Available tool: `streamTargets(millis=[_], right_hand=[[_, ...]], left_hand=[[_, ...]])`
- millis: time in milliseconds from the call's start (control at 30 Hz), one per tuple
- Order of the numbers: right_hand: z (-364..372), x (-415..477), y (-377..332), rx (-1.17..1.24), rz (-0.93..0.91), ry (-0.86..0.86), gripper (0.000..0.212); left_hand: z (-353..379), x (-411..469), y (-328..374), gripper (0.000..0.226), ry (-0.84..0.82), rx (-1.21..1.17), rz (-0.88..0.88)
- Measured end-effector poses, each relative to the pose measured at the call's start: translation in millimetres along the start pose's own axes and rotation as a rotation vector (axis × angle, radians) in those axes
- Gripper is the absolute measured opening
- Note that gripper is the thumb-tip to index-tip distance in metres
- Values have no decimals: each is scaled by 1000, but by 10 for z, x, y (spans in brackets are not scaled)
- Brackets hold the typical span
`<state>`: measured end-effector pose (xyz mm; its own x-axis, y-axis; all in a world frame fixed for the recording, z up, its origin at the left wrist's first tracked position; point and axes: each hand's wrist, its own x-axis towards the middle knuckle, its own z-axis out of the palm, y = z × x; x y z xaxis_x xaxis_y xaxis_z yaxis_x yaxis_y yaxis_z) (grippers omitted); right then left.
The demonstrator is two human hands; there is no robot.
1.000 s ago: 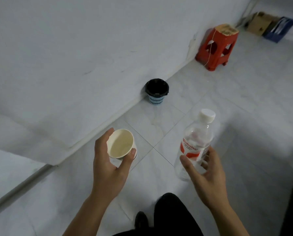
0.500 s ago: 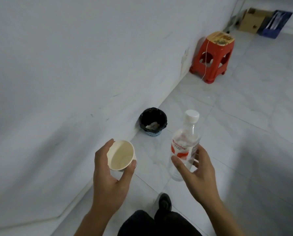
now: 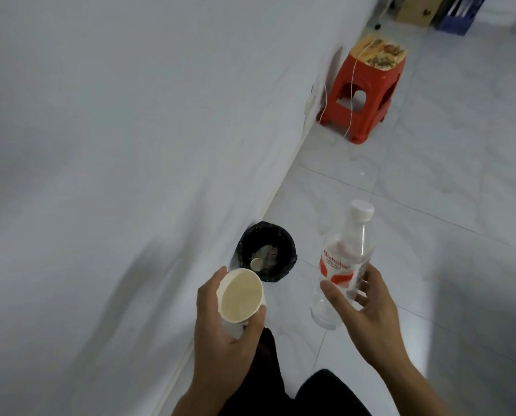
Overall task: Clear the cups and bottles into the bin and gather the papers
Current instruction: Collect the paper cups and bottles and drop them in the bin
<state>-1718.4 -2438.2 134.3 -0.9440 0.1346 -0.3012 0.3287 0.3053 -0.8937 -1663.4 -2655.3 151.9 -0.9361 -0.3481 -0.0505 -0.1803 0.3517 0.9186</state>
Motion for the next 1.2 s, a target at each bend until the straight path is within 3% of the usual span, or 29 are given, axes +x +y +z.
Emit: streamTargets(millis=[67, 200, 367, 433, 600, 933, 1033, 1200], right_hand=[[158, 328, -157, 20, 39, 13, 58], [398, 873, -229, 49, 112, 29, 69], [679, 1552, 192, 20, 248, -24, 59], [842, 1890, 555, -11, 297, -64, 54], [1393, 2708, 1727, -118, 399, -150, 80], [2394, 3853, 4043, -284, 542, -414, 77], [2631, 3970, 4443, -316, 572, -473, 85], [2939, 4090, 4714, -281, 596, -372, 81]], left_hand=[[66, 459, -10, 67, -64, 7, 9], [242, 1177, -155, 72, -170, 61, -31], [739, 1837, -697, 78, -226, 117, -121], [1027, 2067, -1115, 79, -221, 160, -164], [1736, 2510, -2554, 82, -195, 283, -241], [3007, 3049, -5432, 77, -224, 538, -386], [3221, 3134, -5996, 79, -257, 612, -391], [3399, 3135, -6423, 96, -470, 747, -485]])
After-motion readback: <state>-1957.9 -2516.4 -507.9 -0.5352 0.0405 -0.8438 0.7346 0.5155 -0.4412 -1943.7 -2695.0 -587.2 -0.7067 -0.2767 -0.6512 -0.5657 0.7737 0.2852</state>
